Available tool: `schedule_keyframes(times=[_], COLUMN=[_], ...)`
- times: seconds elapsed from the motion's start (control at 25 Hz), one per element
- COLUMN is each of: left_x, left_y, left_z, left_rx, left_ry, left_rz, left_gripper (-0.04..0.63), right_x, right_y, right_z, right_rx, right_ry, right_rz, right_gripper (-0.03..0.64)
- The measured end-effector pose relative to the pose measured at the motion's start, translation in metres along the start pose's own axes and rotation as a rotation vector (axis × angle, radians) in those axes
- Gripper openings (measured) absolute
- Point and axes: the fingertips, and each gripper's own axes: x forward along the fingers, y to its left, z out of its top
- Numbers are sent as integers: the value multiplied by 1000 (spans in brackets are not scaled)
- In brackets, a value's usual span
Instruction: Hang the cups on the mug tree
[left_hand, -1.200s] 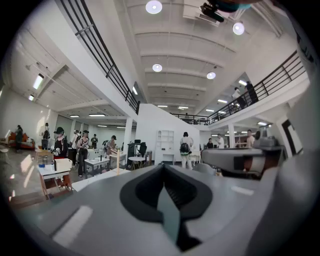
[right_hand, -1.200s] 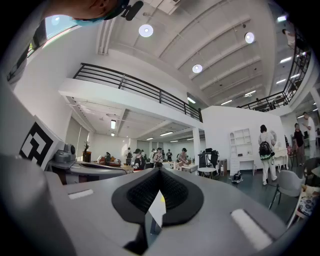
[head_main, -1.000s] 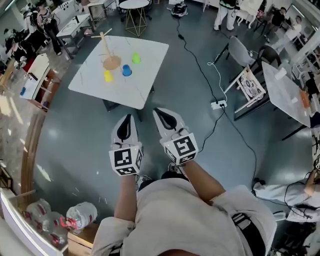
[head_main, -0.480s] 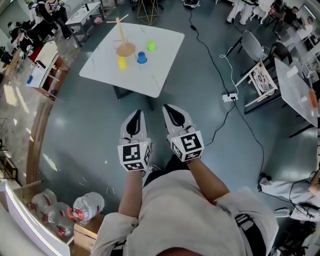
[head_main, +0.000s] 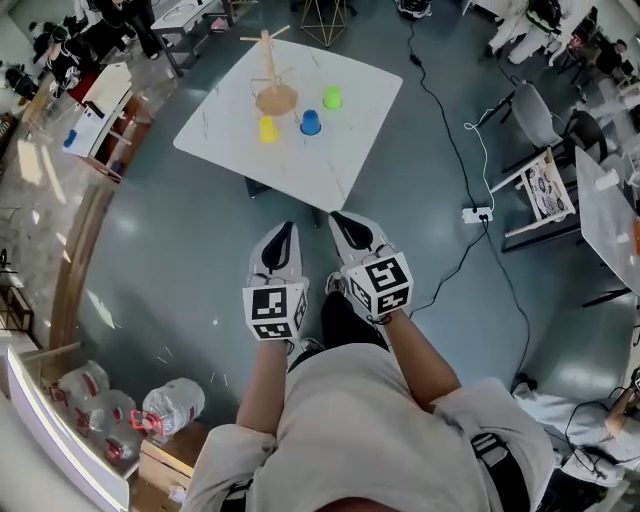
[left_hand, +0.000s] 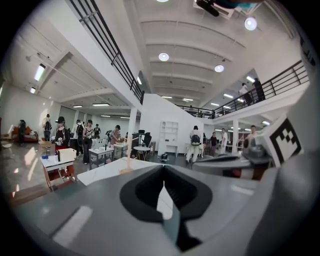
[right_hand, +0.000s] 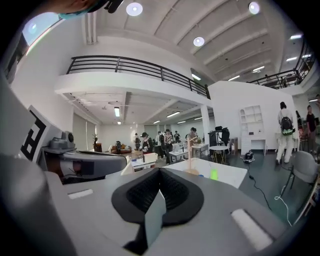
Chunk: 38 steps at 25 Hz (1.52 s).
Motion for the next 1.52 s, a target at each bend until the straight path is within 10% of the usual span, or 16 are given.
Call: schedule_keyframes(times=[0.6, 0.96, 1.52], left_x=[182, 235, 354], left_y=[57, 109, 229], left_z=[11, -14, 5], left_rx=[76, 67, 166], left_ry=[158, 271, 282], left_rz=[41, 12, -253], left_gripper=[2, 3, 3], right_x=[150, 215, 344], right_y=[-127, -129, -174], right_z=[13, -15, -18], right_rx=[32, 75, 141], right_ry=[135, 238, 377], right_rz=[78, 102, -223], right_gripper=[0, 0, 0])
